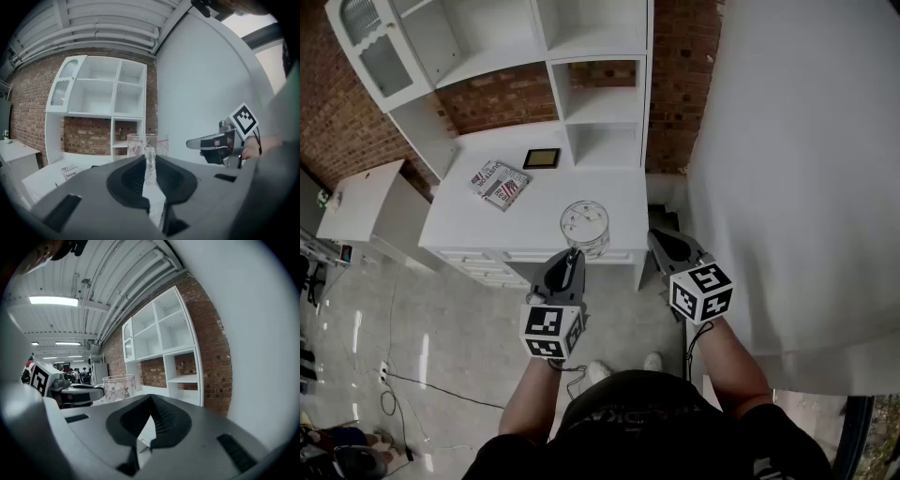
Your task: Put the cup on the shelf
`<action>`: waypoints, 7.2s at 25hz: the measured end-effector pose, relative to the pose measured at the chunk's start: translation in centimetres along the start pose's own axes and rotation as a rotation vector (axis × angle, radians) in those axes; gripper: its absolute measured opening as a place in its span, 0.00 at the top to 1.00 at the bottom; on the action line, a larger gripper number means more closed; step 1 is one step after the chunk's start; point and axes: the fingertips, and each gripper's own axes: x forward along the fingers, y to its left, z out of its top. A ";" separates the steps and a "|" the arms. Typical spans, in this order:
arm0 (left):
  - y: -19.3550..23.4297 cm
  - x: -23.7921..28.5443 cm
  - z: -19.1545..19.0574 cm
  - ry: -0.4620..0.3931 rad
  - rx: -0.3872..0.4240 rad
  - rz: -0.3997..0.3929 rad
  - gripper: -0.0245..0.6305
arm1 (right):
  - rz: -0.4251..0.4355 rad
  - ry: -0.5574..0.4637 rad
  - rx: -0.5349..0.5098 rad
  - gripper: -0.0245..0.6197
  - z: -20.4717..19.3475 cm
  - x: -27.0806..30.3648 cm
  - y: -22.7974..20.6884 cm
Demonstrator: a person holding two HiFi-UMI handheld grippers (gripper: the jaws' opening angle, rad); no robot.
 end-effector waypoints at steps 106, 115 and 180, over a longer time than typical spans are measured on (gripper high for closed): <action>14.3 32.9 5.4 -0.015 0.023 0.092 0.91 | 0.062 -0.010 0.021 0.96 7.8 28.2 -21.3; 16.8 37.1 5.5 -0.019 0.034 0.066 0.91 | 0.032 -0.009 0.039 0.96 8.1 31.4 -22.7; 23.3 52.4 3.0 0.154 0.048 0.018 0.89 | -0.089 0.044 0.109 0.96 7.0 39.1 -25.0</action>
